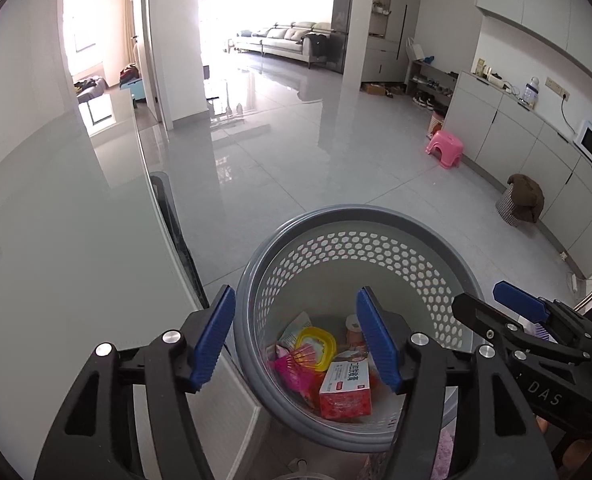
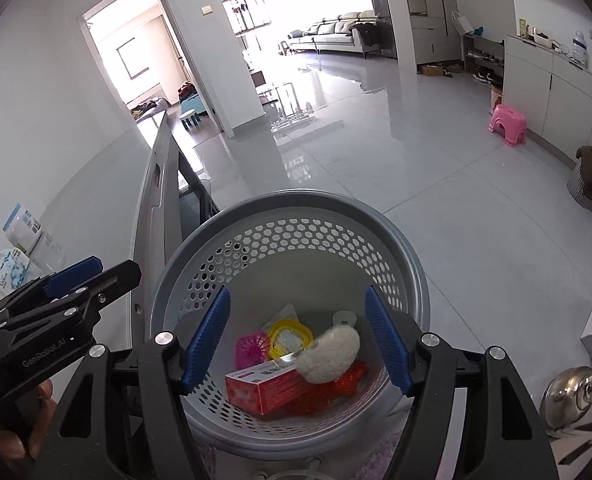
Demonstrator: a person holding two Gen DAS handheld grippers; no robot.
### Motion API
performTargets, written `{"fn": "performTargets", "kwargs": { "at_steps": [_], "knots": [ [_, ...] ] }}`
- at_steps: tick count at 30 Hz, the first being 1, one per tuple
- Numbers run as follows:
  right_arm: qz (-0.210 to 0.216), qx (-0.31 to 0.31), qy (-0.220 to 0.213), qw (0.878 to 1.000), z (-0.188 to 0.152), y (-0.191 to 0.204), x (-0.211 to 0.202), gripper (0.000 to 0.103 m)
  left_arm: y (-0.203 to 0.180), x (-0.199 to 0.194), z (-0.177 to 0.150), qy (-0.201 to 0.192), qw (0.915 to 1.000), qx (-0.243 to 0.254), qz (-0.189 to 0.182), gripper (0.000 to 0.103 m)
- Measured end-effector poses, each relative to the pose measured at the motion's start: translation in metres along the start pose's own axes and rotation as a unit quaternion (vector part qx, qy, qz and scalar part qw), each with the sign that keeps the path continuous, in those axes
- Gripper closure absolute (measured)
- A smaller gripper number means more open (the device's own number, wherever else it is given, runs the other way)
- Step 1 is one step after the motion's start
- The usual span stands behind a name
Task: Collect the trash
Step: 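Carry the shuttlecock and plush ball over the grey basket and open both tools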
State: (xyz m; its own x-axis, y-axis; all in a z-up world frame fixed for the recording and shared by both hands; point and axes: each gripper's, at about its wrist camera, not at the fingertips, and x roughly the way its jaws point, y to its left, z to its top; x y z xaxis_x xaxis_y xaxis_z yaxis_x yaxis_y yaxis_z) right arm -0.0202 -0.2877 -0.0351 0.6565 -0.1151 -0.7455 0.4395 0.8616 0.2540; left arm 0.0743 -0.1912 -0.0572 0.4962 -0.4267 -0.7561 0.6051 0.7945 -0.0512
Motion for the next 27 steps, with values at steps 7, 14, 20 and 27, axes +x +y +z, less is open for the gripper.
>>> {"fn": "performTargets", "kwargs": {
  "at_steps": [7,14,20,27],
  "knots": [
    [0.011,0.007,-0.004,1.000,-0.006,-0.009,-0.007,0.035,-0.002,-0.006,-0.005,-0.001,0.9999,-0.002,0.014,0.035],
    [0.012,0.006,-0.008,1.000,-0.011,-0.012,-0.012,0.034,-0.001,-0.014,-0.012,-0.001,0.9998,-0.009,0.016,0.029],
    [0.014,0.014,-0.010,1.000,-0.011,-0.016,-0.014,0.033,-0.004,-0.018,-0.017,-0.001,0.9997,-0.006,0.024,0.026],
    [0.015,0.016,-0.013,1.000,-0.014,-0.014,-0.015,0.033,-0.004,-0.021,-0.018,-0.002,0.9993,-0.008,0.036,0.019]
  ]
}}
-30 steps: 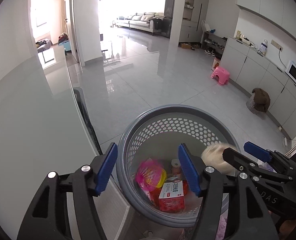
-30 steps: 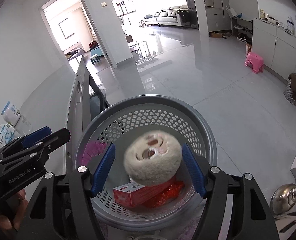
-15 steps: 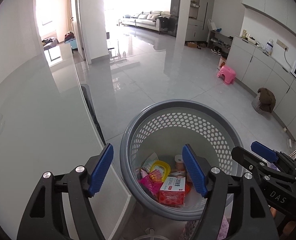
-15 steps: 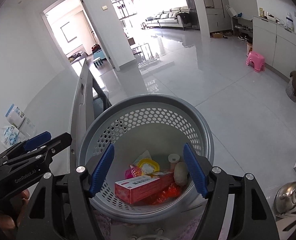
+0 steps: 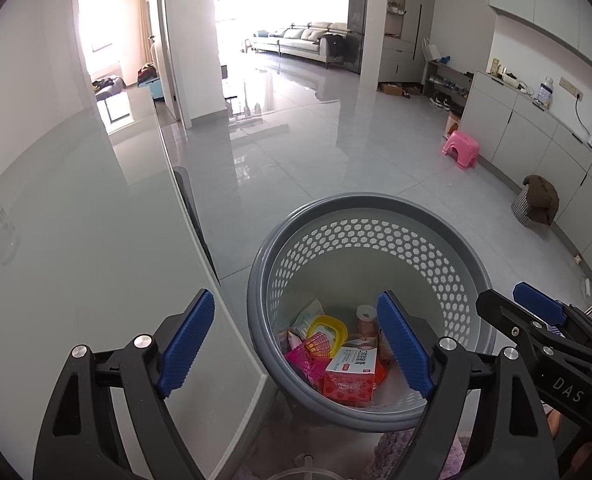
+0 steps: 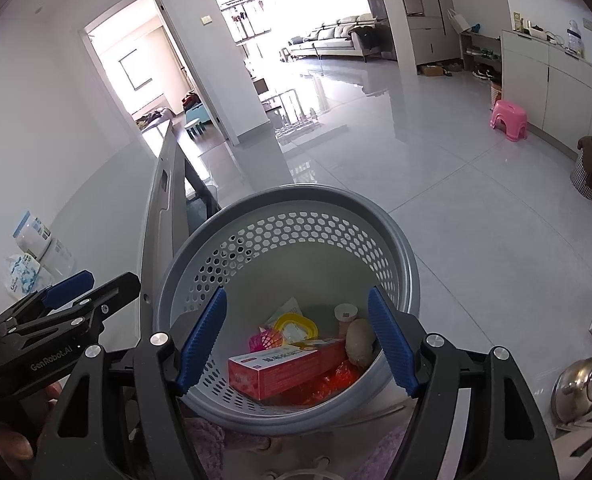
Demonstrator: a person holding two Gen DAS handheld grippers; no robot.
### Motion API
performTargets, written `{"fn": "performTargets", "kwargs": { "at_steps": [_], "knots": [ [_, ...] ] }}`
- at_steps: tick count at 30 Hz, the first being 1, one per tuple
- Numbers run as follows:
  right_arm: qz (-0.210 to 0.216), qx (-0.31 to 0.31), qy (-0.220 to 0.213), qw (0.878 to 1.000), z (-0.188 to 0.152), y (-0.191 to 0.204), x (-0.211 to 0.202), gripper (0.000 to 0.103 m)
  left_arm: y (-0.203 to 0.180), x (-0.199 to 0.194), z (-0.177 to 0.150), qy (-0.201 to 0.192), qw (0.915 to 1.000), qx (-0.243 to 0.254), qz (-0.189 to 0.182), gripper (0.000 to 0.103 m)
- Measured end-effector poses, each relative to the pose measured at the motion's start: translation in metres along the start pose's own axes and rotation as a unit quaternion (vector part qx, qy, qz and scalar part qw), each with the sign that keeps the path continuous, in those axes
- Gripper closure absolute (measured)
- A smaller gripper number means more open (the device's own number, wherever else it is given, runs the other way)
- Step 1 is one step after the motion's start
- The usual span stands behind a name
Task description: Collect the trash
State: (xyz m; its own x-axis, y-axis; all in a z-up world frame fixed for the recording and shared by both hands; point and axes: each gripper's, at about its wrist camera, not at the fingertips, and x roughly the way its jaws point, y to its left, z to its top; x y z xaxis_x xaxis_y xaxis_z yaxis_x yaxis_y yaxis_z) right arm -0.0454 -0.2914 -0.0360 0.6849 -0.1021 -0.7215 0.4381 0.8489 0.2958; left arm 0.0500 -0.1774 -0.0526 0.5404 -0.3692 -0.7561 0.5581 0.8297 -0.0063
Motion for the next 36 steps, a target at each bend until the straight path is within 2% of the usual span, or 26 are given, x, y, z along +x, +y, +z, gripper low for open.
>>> {"fn": "performTargets", "kwargs": {
  "at_steps": [6,8,36],
  "knots": [
    [-0.001,0.000,-0.001,1.000,-0.0007,-0.0005,-0.0005,0.033,-0.0017,-0.0034,-0.0034,-0.003,1.0000,0.000,0.007,0.014],
    [-0.003,0.000,-0.003,1.000,-0.0011,0.0000,-0.0019,0.031,-0.0017,-0.0034,-0.0023,-0.003,0.9999,0.001,0.013,0.007],
    [-0.001,0.006,-0.006,1.000,-0.0042,-0.0042,-0.0054,0.030,-0.0016,-0.0071,-0.0033,-0.003,0.9995,0.007,0.029,0.006]
  ]
}}
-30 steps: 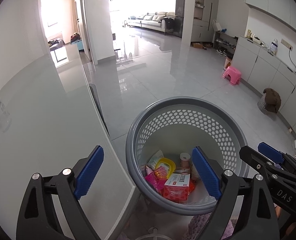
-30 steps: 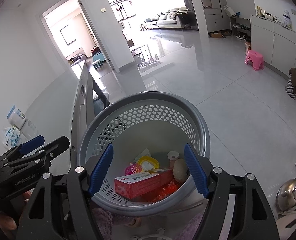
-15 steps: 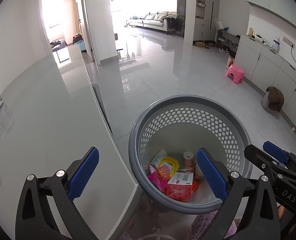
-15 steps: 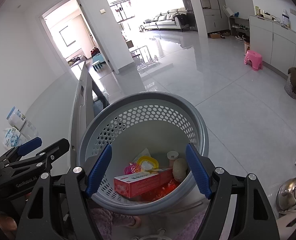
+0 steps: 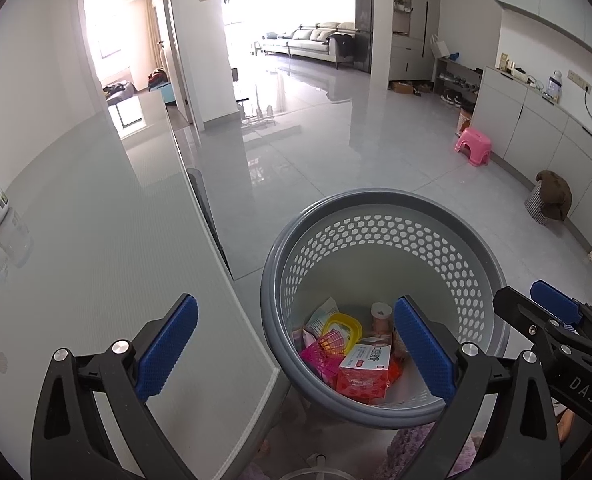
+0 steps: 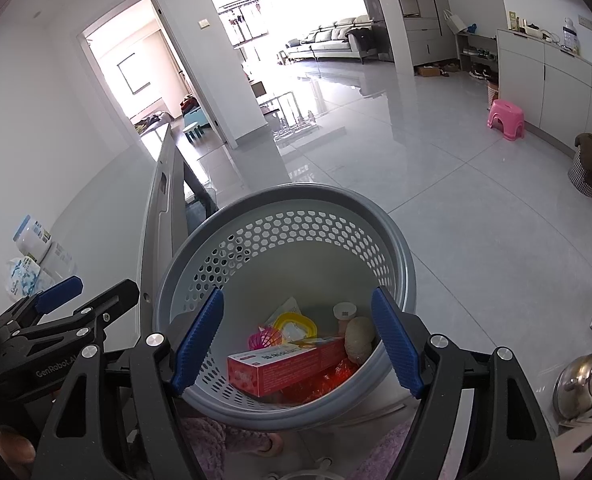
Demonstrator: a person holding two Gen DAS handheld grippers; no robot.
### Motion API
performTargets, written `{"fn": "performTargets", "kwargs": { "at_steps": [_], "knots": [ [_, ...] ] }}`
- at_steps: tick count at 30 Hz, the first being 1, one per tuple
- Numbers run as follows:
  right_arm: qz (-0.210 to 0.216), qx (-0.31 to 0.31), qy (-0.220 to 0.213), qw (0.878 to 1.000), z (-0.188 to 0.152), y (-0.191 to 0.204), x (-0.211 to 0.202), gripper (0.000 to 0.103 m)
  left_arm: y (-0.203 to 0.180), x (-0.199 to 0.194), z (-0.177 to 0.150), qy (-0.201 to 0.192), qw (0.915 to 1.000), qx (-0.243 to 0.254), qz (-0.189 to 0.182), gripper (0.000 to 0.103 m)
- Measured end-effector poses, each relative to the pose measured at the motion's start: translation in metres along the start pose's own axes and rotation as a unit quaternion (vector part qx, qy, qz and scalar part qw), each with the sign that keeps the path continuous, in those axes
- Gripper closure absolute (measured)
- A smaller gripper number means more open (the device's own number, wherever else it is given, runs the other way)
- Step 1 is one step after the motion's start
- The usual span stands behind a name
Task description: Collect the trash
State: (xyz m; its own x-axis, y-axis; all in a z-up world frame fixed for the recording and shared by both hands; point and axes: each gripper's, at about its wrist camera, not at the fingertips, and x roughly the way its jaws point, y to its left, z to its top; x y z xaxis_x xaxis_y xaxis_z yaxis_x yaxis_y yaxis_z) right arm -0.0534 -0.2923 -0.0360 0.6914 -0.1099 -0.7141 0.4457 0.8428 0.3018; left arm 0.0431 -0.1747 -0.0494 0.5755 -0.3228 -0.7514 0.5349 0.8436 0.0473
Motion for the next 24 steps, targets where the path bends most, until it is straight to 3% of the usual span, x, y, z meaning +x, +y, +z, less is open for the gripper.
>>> {"fn": "performTargets", "kwargs": {
  "at_steps": [24],
  "knots": [
    [0.000,0.000,-0.006,1.000,-0.002,-0.001,-0.003,0.030,-0.007,-0.010,-0.001,-0.007,1.0000,0.001,0.007,0.006]
  ]
}}
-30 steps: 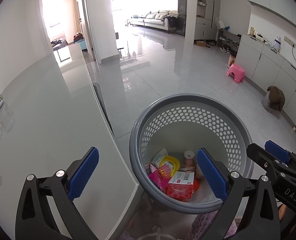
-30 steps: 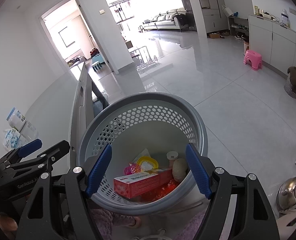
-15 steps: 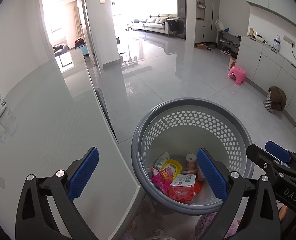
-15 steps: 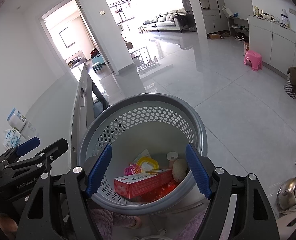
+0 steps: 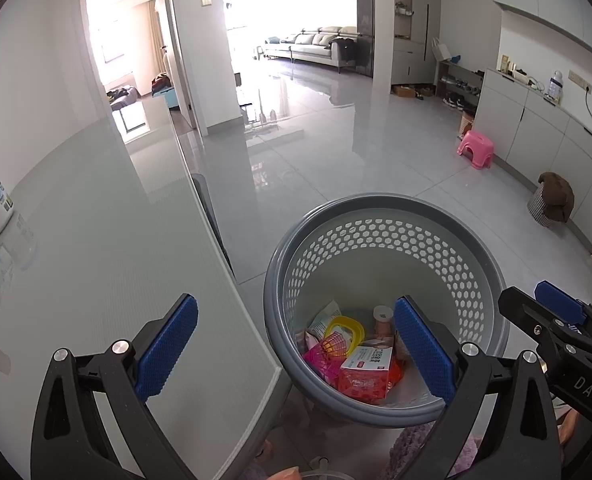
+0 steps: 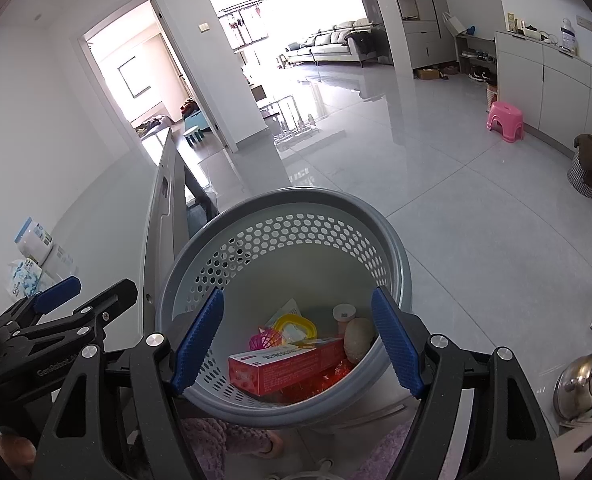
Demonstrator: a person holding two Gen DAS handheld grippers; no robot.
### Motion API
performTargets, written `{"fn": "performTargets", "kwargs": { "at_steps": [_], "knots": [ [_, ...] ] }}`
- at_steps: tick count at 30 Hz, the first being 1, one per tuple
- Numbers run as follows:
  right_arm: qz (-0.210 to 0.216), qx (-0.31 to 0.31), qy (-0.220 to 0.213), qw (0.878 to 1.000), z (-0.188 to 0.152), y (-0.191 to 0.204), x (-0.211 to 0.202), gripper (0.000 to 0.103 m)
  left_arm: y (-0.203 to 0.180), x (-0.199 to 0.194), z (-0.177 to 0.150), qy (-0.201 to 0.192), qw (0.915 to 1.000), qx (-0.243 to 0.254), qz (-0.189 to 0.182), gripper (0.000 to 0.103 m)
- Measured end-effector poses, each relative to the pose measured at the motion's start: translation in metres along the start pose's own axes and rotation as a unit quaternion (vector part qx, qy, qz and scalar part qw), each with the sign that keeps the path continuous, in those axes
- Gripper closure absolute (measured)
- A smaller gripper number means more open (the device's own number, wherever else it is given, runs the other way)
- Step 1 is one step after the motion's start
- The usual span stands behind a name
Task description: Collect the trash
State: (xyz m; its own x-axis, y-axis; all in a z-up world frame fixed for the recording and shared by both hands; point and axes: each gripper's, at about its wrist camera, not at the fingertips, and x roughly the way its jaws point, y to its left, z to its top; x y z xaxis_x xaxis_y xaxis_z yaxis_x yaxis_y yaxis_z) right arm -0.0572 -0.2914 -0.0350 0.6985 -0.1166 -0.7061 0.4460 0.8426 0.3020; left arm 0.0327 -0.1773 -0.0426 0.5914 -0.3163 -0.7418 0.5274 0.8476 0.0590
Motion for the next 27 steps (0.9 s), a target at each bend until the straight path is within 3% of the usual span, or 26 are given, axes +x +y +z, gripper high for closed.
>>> {"fn": "performTargets", "kwargs": {
  "at_steps": [27],
  "knots": [
    [0.001,-0.003,0.002,1.000,-0.0002,0.0017,-0.0031,0.030,0.0041,0.0049,-0.0002,0.008,0.9999,-0.007,-0.005,0.006]
  ]
}}
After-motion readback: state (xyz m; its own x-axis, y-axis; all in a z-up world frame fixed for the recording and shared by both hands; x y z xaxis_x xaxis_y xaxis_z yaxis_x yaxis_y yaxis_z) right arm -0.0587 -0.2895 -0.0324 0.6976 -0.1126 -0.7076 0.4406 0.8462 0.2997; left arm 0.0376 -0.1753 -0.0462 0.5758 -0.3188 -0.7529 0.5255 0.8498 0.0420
